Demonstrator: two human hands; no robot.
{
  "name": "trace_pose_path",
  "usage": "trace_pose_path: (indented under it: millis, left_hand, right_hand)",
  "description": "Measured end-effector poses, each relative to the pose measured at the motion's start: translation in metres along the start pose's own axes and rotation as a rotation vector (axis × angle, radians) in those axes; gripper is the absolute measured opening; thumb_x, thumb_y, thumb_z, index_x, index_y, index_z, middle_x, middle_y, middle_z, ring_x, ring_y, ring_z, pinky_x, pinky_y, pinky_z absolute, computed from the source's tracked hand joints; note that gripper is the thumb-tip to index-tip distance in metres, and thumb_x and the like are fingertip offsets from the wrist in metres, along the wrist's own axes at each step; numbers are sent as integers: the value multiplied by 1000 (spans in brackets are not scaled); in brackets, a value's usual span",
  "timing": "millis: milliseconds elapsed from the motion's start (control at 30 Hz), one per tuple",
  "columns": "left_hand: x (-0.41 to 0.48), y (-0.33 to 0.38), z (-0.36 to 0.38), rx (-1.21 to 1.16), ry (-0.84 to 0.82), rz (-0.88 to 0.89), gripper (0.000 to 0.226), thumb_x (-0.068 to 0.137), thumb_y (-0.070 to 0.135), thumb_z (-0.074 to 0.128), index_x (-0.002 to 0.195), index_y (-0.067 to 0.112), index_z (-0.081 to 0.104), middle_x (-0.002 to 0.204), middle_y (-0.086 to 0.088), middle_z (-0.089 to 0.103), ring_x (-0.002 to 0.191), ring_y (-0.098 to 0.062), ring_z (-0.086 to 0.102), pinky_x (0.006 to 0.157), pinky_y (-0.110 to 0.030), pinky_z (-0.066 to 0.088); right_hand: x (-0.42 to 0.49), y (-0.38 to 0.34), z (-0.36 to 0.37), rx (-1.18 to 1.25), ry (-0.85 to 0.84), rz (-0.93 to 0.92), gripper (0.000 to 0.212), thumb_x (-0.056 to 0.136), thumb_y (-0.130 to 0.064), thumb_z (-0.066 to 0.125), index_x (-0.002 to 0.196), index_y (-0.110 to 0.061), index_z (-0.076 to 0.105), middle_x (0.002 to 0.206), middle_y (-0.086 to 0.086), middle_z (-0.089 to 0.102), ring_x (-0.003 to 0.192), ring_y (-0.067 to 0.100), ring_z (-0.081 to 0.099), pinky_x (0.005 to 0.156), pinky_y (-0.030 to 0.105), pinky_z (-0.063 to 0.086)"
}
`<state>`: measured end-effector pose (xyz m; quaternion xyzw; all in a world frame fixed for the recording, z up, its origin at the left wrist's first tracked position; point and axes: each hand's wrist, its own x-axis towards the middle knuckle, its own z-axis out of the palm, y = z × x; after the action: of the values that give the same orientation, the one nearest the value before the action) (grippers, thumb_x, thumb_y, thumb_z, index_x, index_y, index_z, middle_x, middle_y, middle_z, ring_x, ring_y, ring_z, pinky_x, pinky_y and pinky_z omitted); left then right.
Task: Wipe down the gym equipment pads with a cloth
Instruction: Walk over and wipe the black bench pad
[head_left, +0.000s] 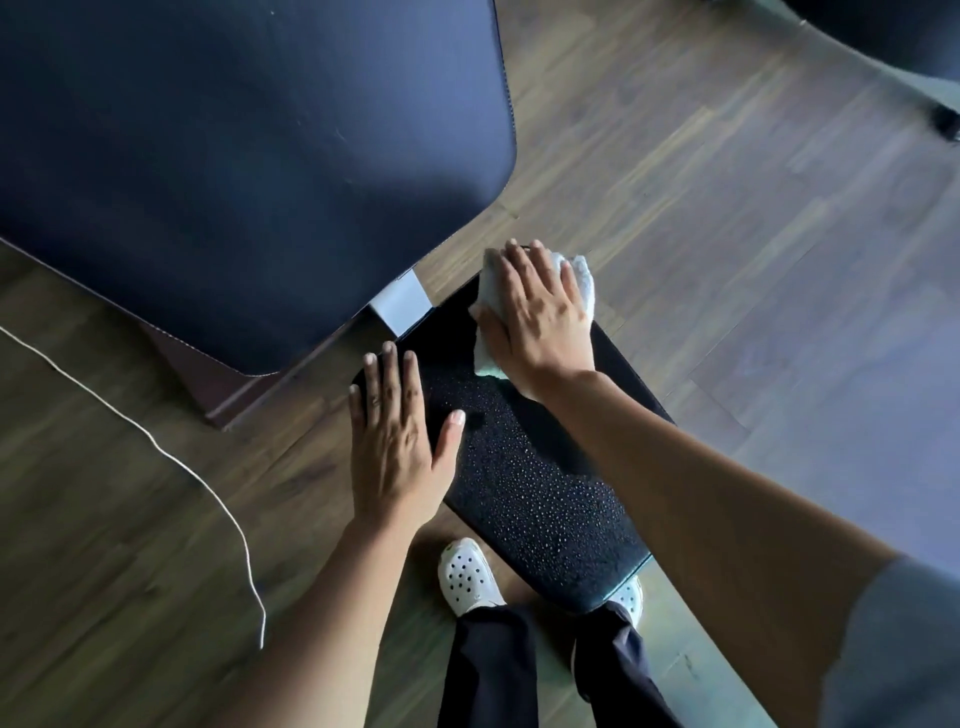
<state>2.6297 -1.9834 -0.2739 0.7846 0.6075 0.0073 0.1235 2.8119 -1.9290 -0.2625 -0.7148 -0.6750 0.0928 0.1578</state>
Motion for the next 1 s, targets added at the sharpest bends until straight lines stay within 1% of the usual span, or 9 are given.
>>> trace_pose_path:
  millis: [167,233,400,467,533,700,833,933,1000]
  left_hand:
    - [0,-5,-1,0,-12,35,77,93,56,23,150,6,13,158,-13,5,147,-27,0,118,-40,-2]
    - [-1,-7,-2,-4,-19,50,77,93,57,23,150,7,12,159,-12,4,147,-26,0,118,-40,-1]
    - [-1,-8,-3,-6,-26,58,76,93,56,25,150,6,13,158,-12,6,146,-28,4,118,-42,2]
    - [-1,-8,-2,4,-17,69,77,93,56,26,150,6,15,158,-13,7,146,-29,7,118,-41,2]
    - [-1,-10,-1,2,-18,86,78,93,57,27,149,5,15,158,-13,7,146,-30,8,118,-41,3]
    - [-4,-22,-6,-30,-56,150,84,90,62,28,149,4,15,158,-14,7,146,-29,6,118,-45,10]
    - [-4,-21,-13,-202,-71,174,85,87,62,28,150,8,9,158,-7,0,147,-22,-2,119,-47,7]
    - [-3,-2,-23,-435,11,146,79,85,48,31,150,8,12,159,-7,4,147,-22,2,118,-50,8]
    - [2,23,-31,-487,92,155,76,89,57,23,149,9,18,159,-9,10,147,-22,5,120,-43,6]
  right_hand:
    - [-31,14,-9,11,-109,-288,61,97,-49,36,146,-13,36,150,7,40,143,27,26,118,47,17]
    - [-49,23,-16,31,-121,-268,61,98,-50,34,148,-16,33,151,5,37,144,25,23,118,46,17]
    - [-5,11,-9,68,-44,41,58,95,-47,38,142,-13,43,147,8,43,140,32,31,115,48,23]
    - [19,-2,-5,51,-107,-11,58,94,-44,35,137,-9,48,142,11,49,136,36,37,112,50,24]
    - [18,-11,-1,21,-163,-151,57,94,-43,33,137,-9,50,141,10,51,136,35,38,112,48,21]
    - [-34,-17,-9,106,-258,-212,59,99,-47,15,152,-21,20,158,2,21,148,20,7,120,41,1]
    - [-55,-2,-22,161,-240,-115,63,98,-49,8,153,-17,6,160,2,1,147,16,-8,119,38,-10]
    - [-77,22,-29,145,-107,124,62,99,-45,13,153,-16,8,160,3,0,147,16,-8,119,37,-10]
    - [-93,36,-28,134,-79,285,62,98,-44,16,153,-15,12,160,4,5,147,17,-6,119,36,-8]
